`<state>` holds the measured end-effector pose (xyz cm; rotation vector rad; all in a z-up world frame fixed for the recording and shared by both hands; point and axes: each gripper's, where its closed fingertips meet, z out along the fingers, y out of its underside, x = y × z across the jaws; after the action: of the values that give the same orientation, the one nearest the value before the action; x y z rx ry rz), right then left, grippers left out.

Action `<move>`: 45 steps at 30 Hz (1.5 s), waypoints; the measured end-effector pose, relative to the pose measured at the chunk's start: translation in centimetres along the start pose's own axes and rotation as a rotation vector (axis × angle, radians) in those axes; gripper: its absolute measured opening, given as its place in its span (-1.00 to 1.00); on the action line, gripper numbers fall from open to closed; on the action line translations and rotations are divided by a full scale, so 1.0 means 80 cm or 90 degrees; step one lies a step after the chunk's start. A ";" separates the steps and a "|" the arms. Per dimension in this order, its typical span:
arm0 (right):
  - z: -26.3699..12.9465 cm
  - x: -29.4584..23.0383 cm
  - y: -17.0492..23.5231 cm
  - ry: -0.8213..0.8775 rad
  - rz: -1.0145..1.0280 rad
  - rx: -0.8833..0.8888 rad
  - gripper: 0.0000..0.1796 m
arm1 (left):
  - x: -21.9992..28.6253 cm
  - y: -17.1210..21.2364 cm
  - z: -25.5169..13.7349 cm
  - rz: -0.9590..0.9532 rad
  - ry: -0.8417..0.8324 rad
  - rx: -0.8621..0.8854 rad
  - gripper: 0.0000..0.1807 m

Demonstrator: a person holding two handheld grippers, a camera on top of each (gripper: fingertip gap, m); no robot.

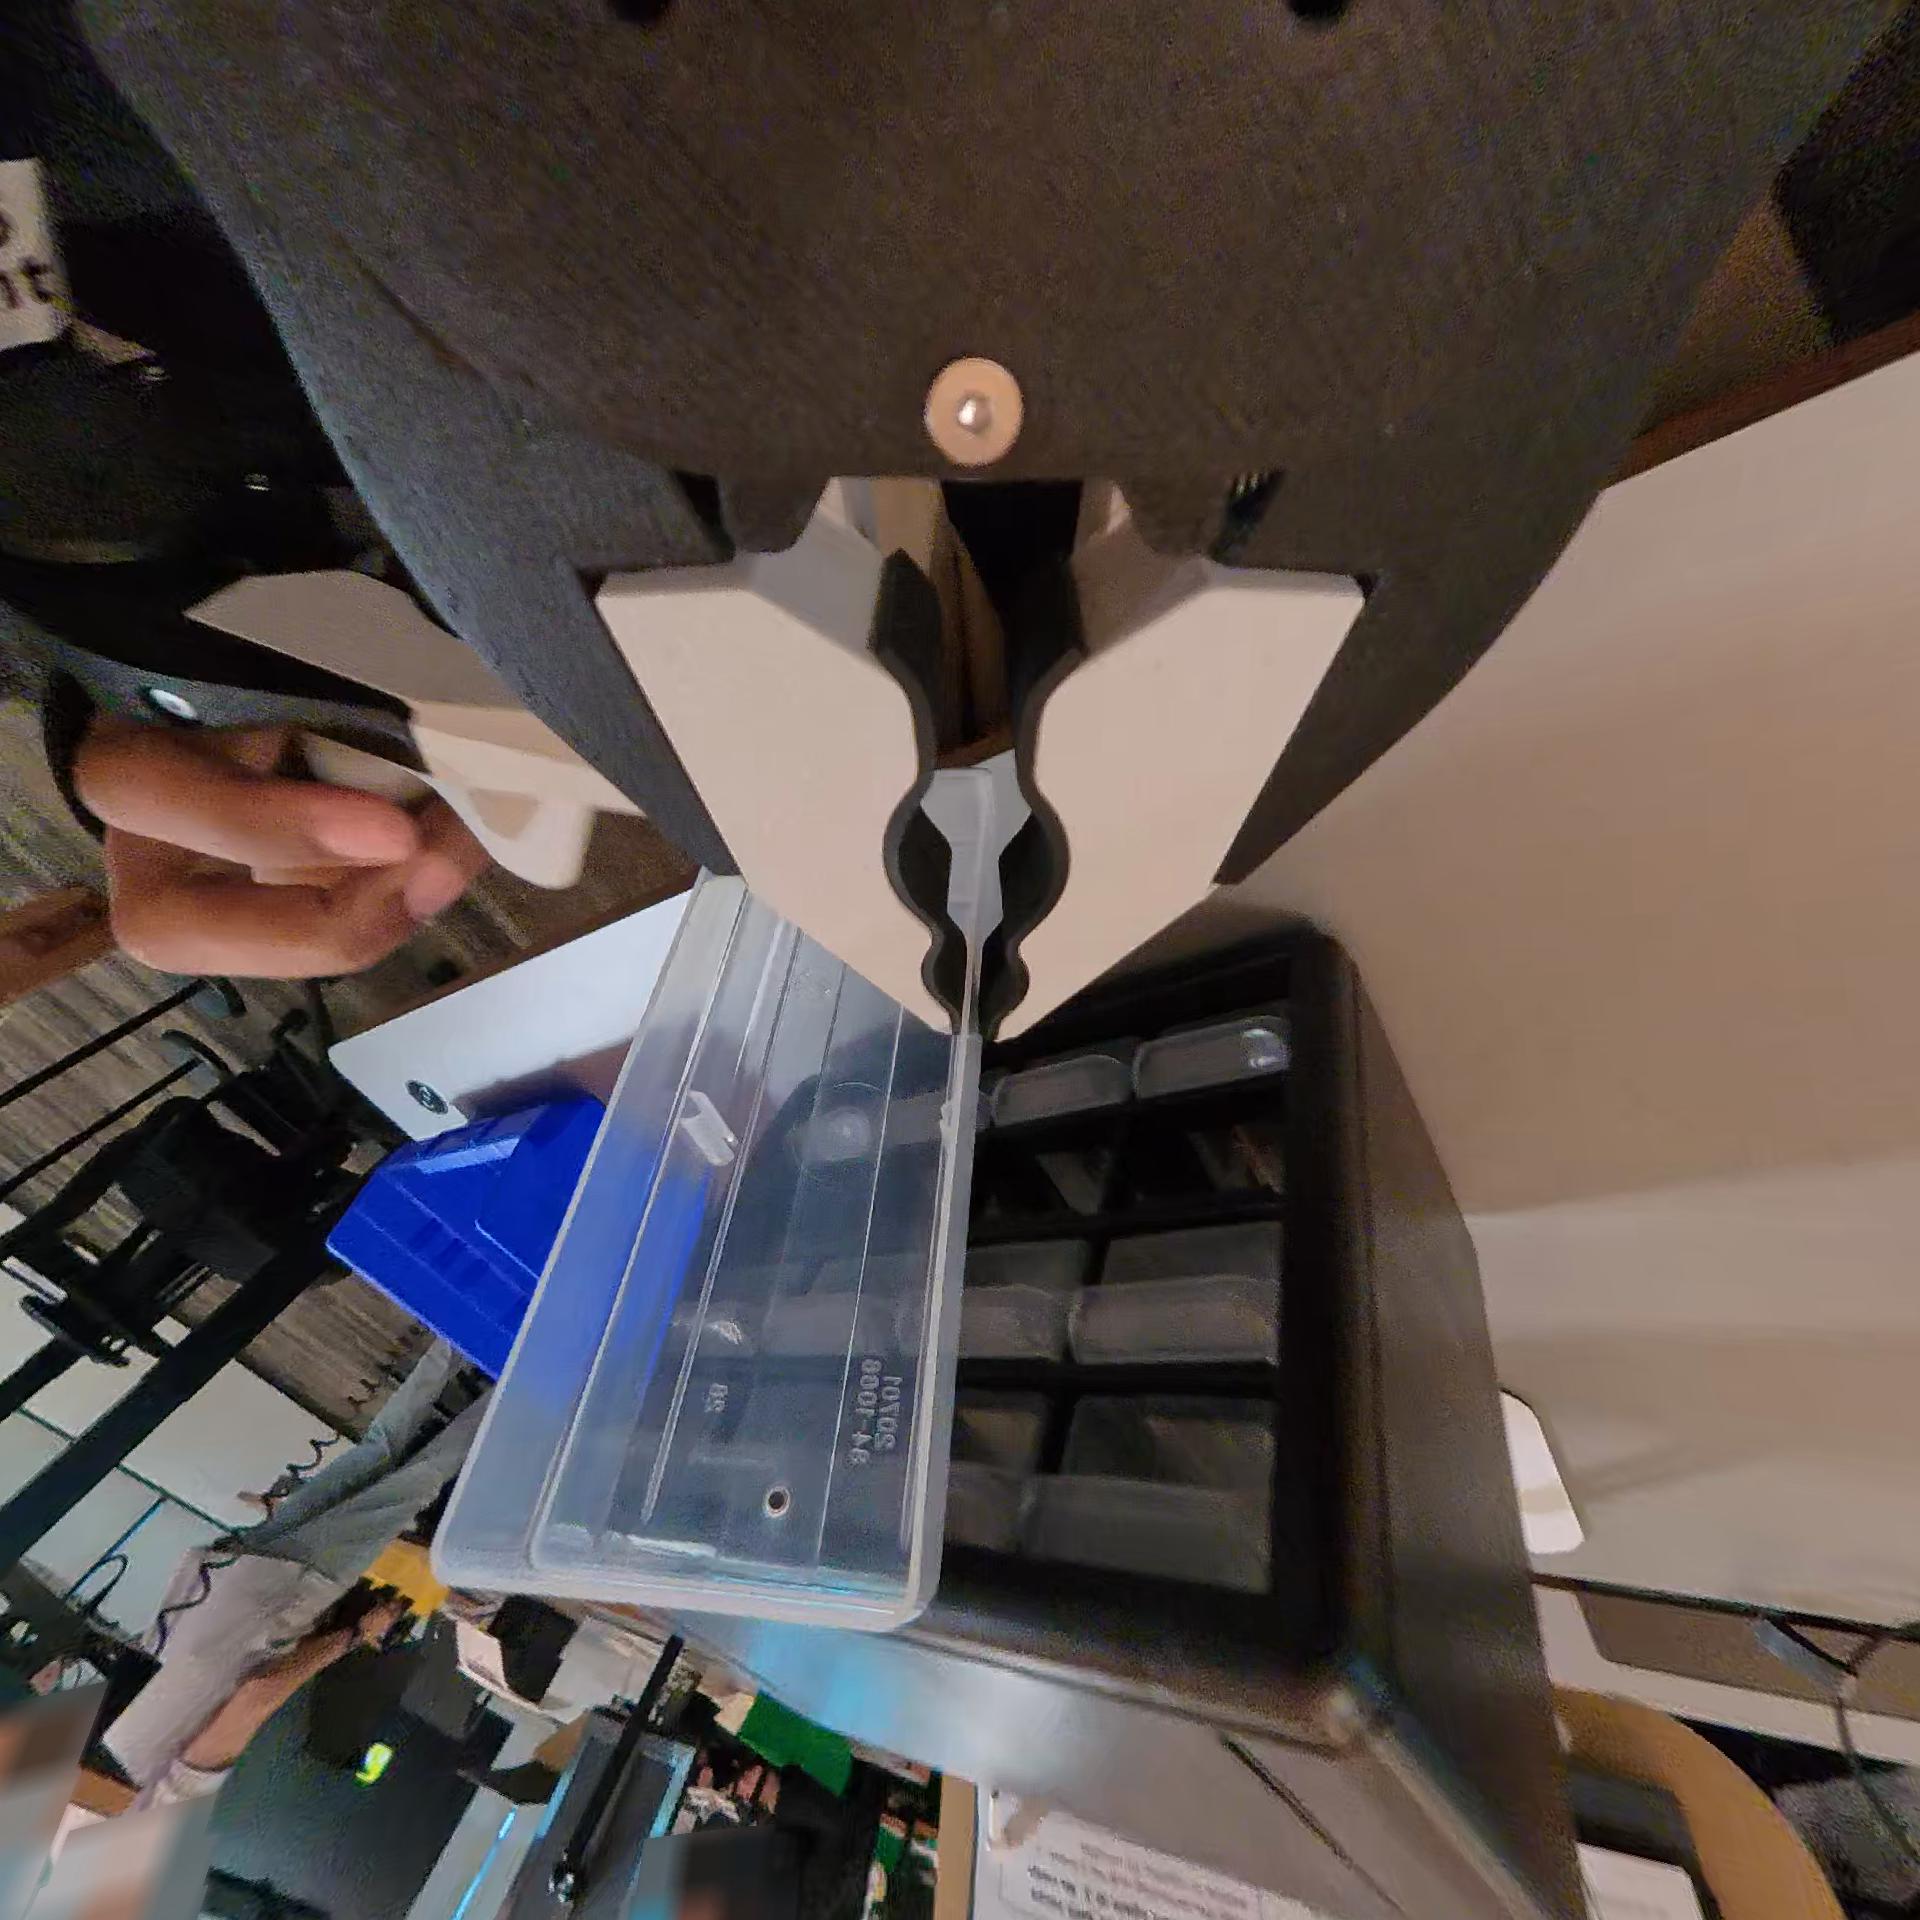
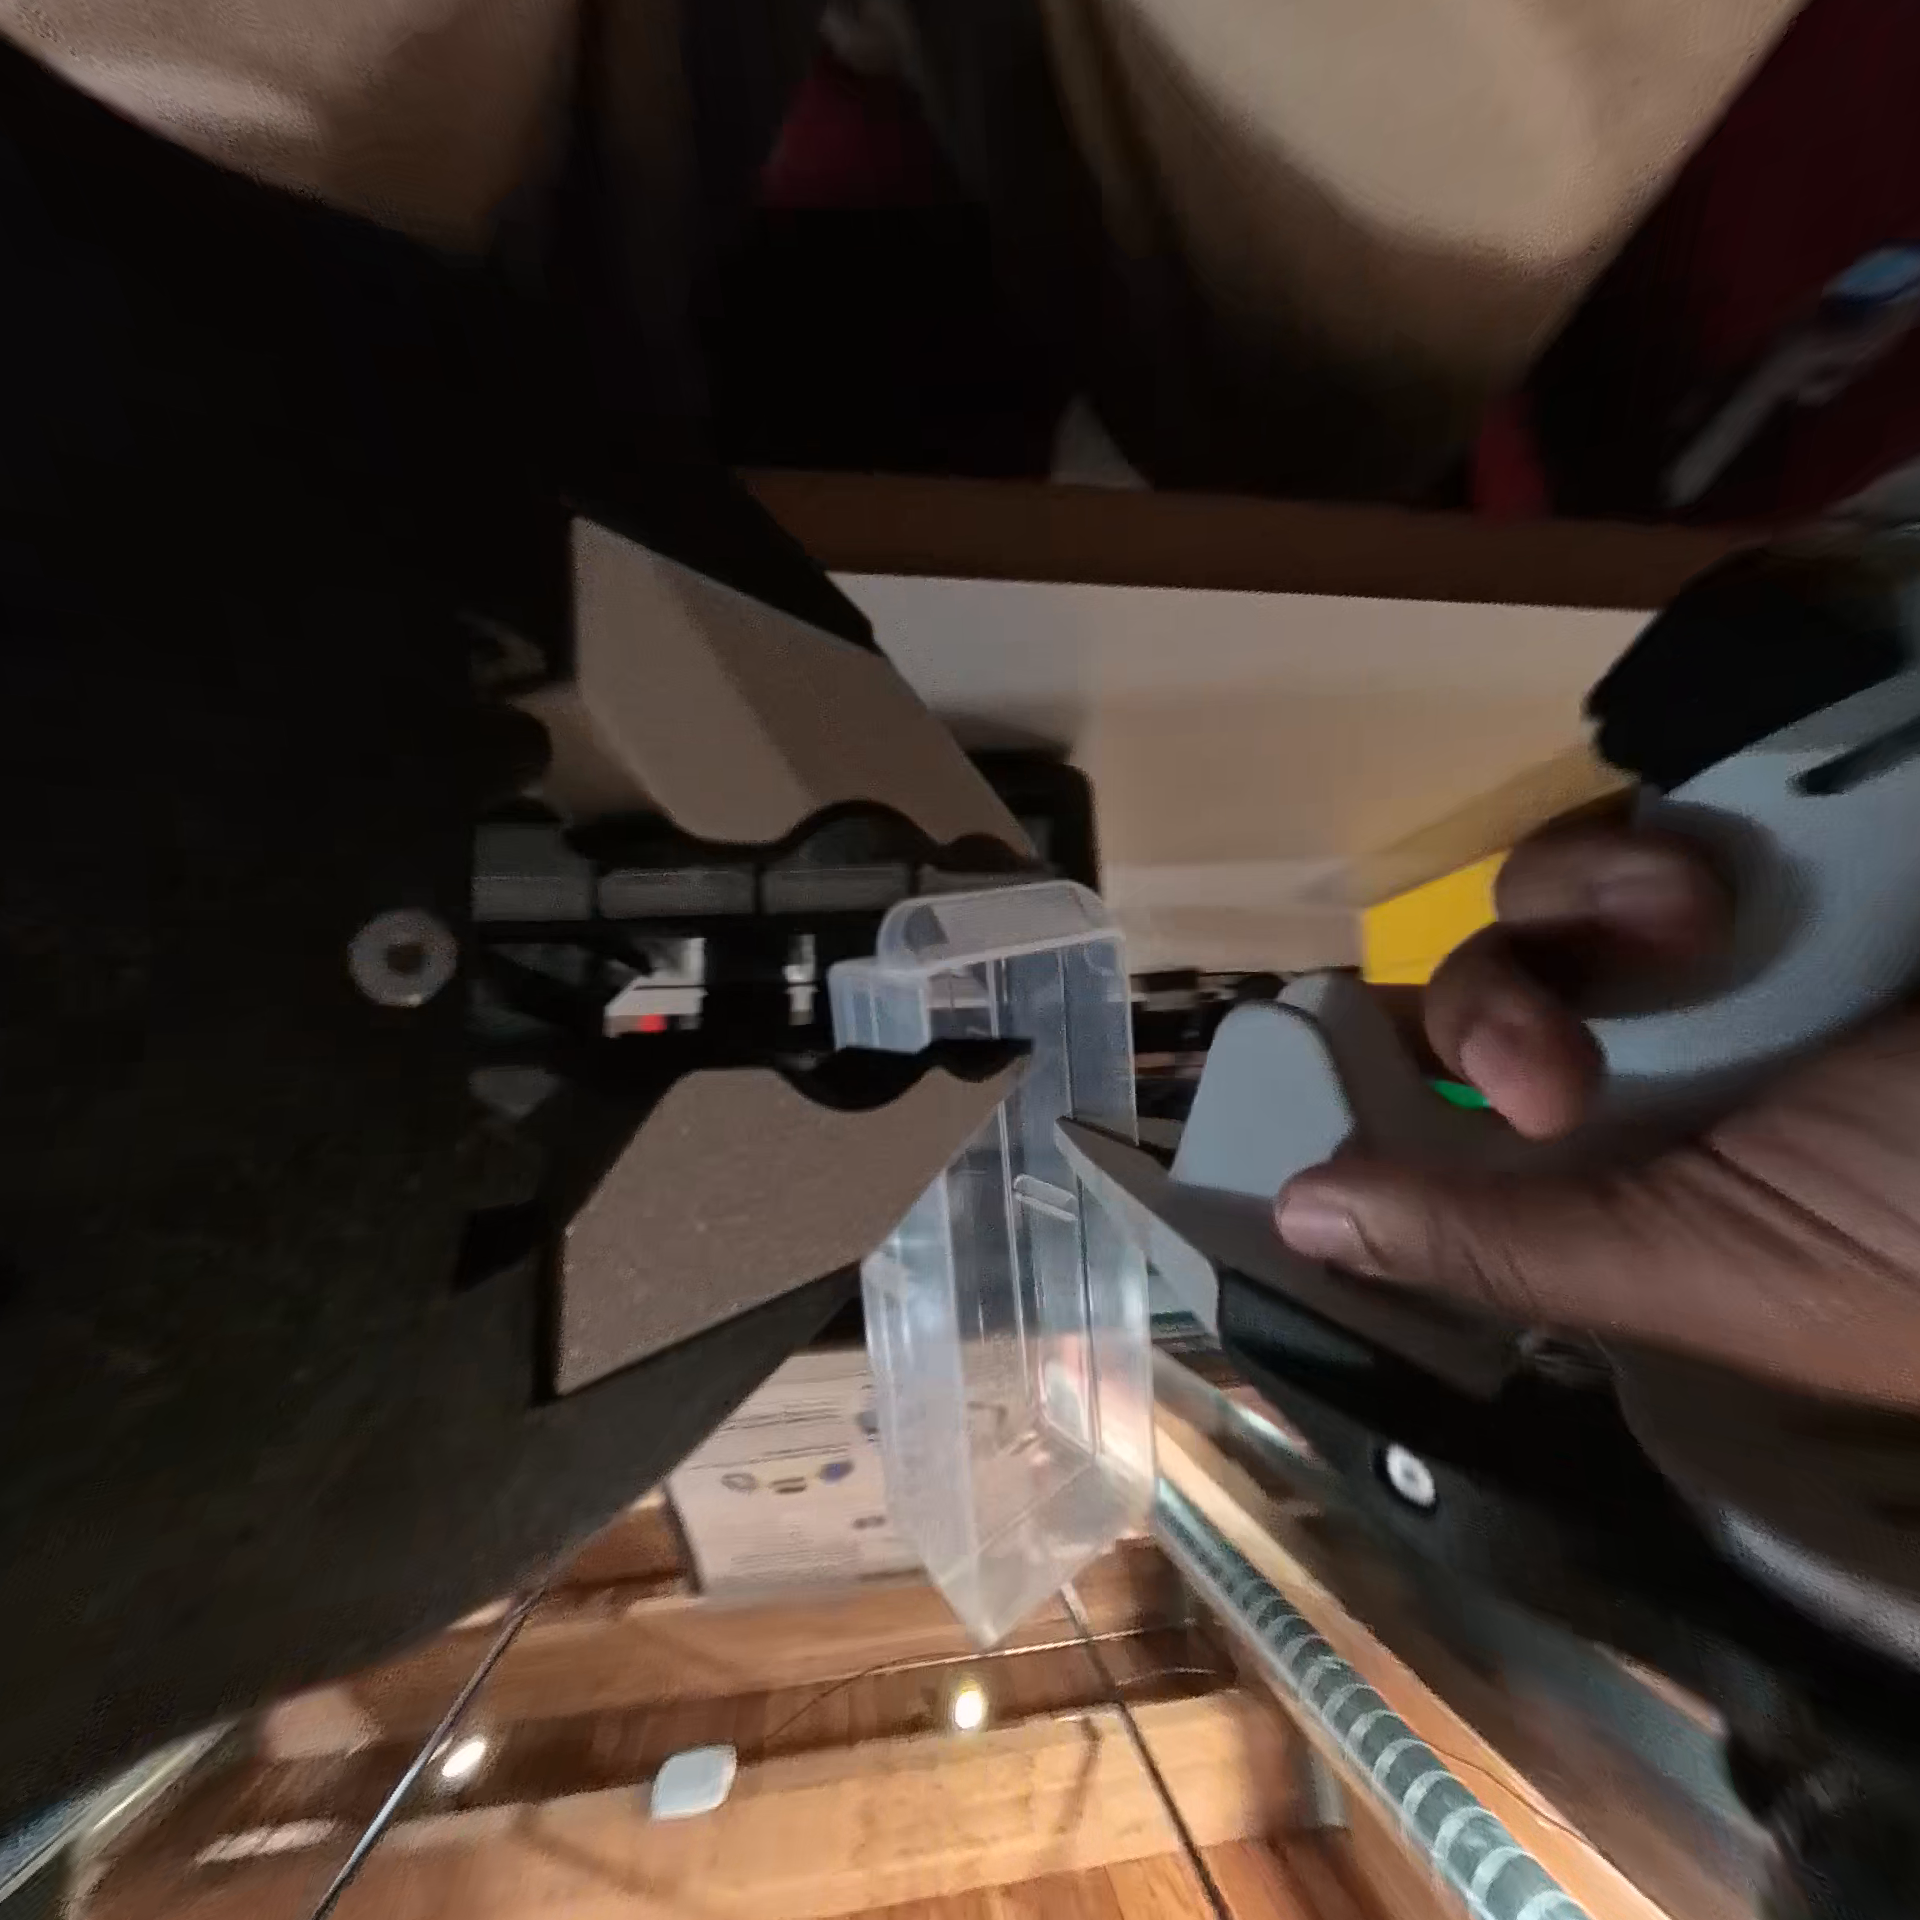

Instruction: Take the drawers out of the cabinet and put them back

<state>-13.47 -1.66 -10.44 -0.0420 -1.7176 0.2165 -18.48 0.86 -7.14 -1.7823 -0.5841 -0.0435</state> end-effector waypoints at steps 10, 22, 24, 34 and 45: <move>0.013 -0.024 0.043 -0.055 0.006 -0.099 -0.83 | 0.012 0.018 0.028 -0.017 0.036 -0.007 -0.97; -0.019 -0.030 -0.001 -0.196 0.202 0.137 -0.84 | -0.034 -0.030 -0.017 0.005 0.108 0.214 -0.38; -0.023 -0.035 -0.008 -0.257 0.263 0.165 -0.84 | -0.057 -0.019 -0.011 0.023 0.069 0.202 -0.38; -0.020 -0.020 -0.011 -0.527 0.515 0.231 -0.83 | -0.090 -0.010 0.031 0.039 0.079 0.165 -0.39; 0.013 0.001 0.002 -0.591 0.602 0.214 -0.84 | -0.106 -0.028 0.004 0.018 0.070 0.227 -0.50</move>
<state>-14.50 -1.65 -10.52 -0.5862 -2.4299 1.3934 -26.91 -1.54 -7.97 -1.4314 -0.4549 -0.0165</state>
